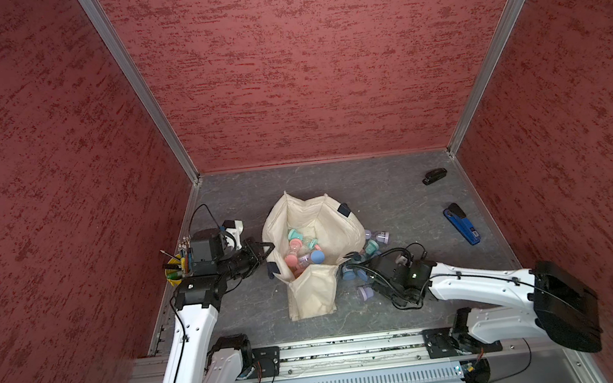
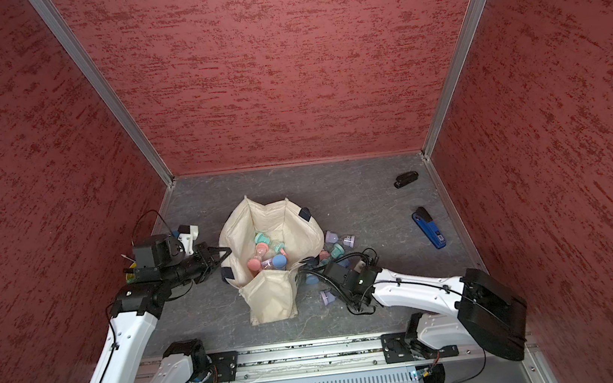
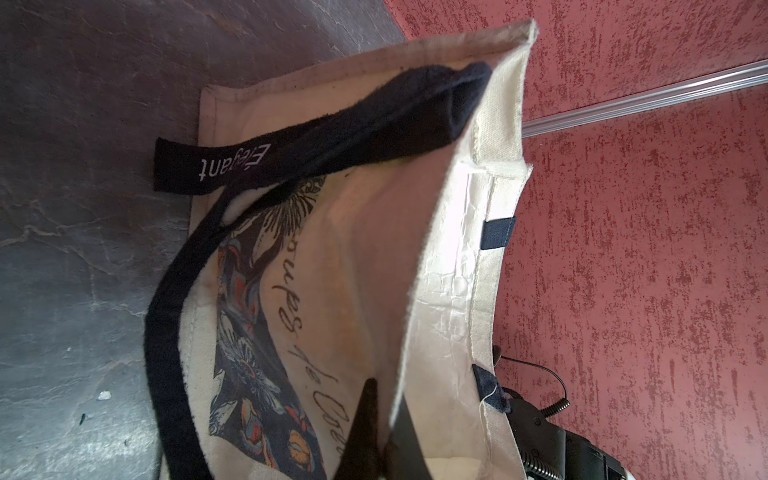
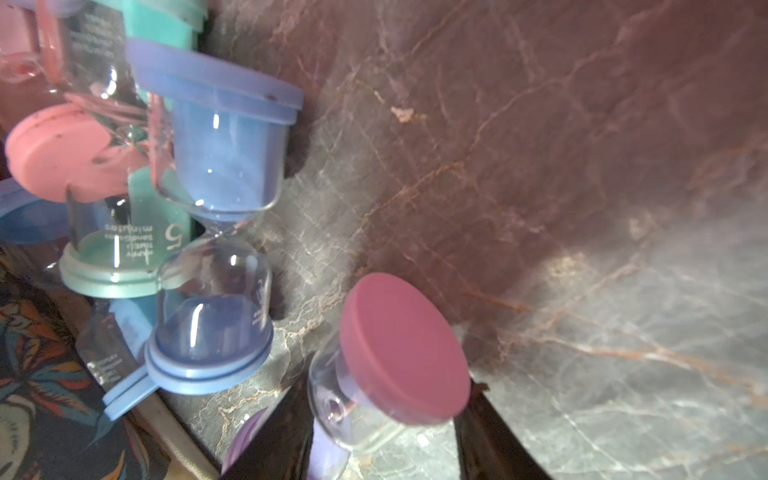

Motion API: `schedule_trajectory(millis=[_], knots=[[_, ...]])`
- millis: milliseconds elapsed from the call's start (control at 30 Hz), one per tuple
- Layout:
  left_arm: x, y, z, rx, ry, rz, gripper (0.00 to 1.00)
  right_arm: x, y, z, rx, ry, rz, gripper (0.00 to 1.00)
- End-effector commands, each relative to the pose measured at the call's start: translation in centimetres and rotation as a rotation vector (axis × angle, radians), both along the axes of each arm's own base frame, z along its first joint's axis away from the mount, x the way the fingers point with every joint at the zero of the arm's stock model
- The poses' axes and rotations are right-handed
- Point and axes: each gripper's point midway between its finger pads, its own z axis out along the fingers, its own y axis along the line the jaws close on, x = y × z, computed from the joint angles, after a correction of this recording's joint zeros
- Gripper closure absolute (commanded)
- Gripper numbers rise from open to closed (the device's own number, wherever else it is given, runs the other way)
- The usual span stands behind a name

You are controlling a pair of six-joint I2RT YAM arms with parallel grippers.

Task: Put the hourglass into the canvas bag
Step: Pick up the hourglass from the center of the board.

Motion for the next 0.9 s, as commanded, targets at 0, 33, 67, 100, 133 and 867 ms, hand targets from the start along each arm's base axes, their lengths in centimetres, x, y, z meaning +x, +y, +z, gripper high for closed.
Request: schedule_trajectory(millis=[0,33,67,100,133,867], knots=[[0.0,0.1,0.2,-0.003,-0.016,-0.002,1.0,0.7,-0.5,0.3,-0.008,-0.016,-0.019,0.51],[0.0,0.1,0.2,-0.003,-0.018,-0.002,1.0,0.9,-0.9,0.4,-0.017,-0.018,-0.022,0.51],[0.0,0.1,0.2,-0.004,-0.016,0.0,1.0,1.1,-1.1,0.5,-0.022,-0.021,-0.024,0.51],[0.0,0.1,0.2,-0.003,-0.017,-0.002,1.0,1.3,-1.4,0.5,-0.029,-0.021,-0.024,0.51],[0.0,0.1,0.2,-0.004,-0.017,-0.001,1.0,1.4,-1.8,0.4,-0.037,-0.02,-0.029,0.51],[0.0,0.2,0.4,-0.006,-0.018,0.0,1.0,5.4,-9.4,-1.0,-0.227,0.013,-0.003,0.5]])
